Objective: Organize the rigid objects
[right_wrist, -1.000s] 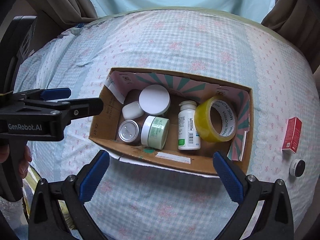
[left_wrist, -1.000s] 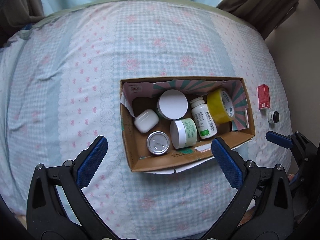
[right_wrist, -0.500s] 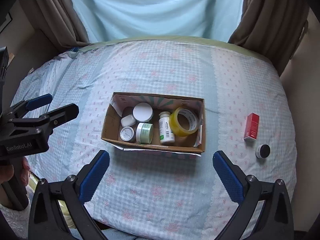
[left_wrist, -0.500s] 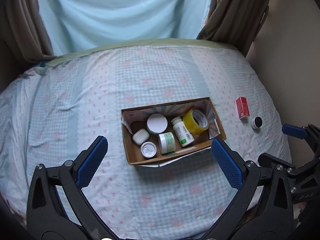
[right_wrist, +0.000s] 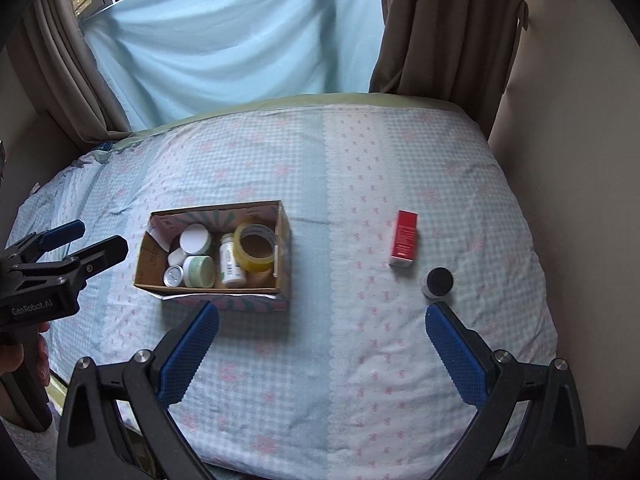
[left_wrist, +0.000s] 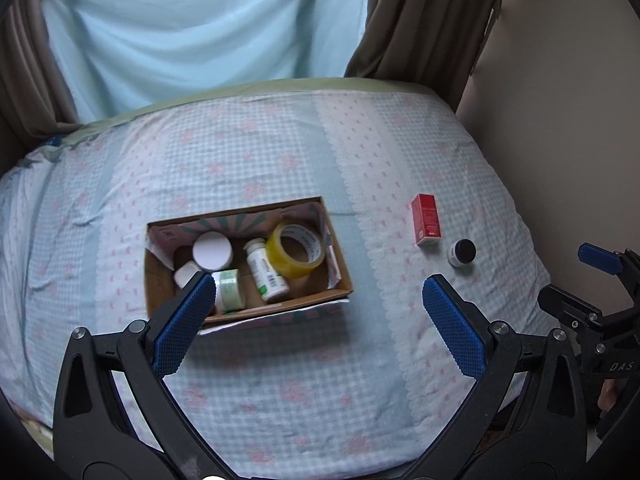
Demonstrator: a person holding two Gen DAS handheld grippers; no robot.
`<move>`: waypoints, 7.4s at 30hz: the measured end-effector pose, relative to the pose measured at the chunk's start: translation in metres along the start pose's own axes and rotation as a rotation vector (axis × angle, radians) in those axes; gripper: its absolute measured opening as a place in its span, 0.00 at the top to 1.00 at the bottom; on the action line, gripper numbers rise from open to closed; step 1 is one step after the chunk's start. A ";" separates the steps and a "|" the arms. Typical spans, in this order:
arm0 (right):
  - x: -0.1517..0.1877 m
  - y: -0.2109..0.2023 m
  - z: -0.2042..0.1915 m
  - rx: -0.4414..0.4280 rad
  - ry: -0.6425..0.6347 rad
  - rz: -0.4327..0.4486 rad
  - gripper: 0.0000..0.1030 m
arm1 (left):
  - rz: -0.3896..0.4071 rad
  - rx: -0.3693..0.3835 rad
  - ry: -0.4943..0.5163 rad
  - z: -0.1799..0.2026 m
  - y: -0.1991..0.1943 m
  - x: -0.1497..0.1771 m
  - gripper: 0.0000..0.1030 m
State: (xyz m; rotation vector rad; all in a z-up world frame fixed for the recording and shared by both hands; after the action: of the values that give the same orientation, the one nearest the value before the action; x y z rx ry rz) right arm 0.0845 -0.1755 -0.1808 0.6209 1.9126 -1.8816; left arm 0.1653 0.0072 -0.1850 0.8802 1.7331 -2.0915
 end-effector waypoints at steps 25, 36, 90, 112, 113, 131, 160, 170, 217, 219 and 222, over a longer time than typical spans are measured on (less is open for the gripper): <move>0.078 0.188 0.186 -0.021 0.016 0.036 0.00 | -0.192 0.106 0.175 0.206 0.315 -0.010 0.02; 0.100 0.270 0.181 0.029 -0.053 0.118 0.17 | -0.413 0.136 0.191 0.215 0.429 -0.004 0.19; -0.038 0.024 0.098 -0.055 -0.062 0.185 0.49 | -0.048 0.162 -0.083 0.091 0.062 -0.085 0.63; -0.066 0.038 -0.170 -0.175 -0.050 0.140 0.49 | -0.061 0.129 -0.125 -0.177 -0.009 -0.031 0.63; -0.065 0.045 -0.178 -0.177 -0.048 0.129 0.49 | -0.071 0.131 -0.128 -0.186 -0.004 -0.028 0.63; -0.014 0.211 -0.240 -0.202 -0.101 -0.181 0.49 | -0.282 0.101 -0.240 -0.274 0.137 0.037 0.63; 0.015 0.291 -0.207 -0.228 -0.182 -0.326 0.00 | -0.435 0.065 -0.136 -0.252 0.216 0.033 0.00; 0.004 0.253 -0.201 -0.207 -0.144 -0.260 0.00 | -0.372 0.055 -0.125 -0.247 0.175 0.024 0.00; -0.031 -0.182 -0.097 0.024 0.002 0.427 0.00 | 0.540 -0.117 -0.046 -0.062 -0.258 0.013 0.00; -0.030 -0.186 -0.094 0.032 -0.001 0.435 0.00 | 0.546 -0.122 -0.038 -0.058 -0.258 0.013 0.00; -0.030 -0.187 -0.092 0.038 0.003 0.443 0.00 | 0.543 -0.113 -0.043 -0.054 -0.257 0.012 0.00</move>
State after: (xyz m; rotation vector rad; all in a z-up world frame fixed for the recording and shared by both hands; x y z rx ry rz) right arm 0.0083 -0.0854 -0.0065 0.9679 1.5790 -1.6322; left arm 0.0233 0.1218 0.0040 1.1113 1.3736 -1.6280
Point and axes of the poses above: each gripper's, at about its wrist camera, not at the fingertips, and y roughly the way its jaws point, z to its right, x to its underside, the point moved 1 cm from there along y, roughly the way its jaws point, and after that the axes turned 6 degrees about z, right-handed, at the moved point
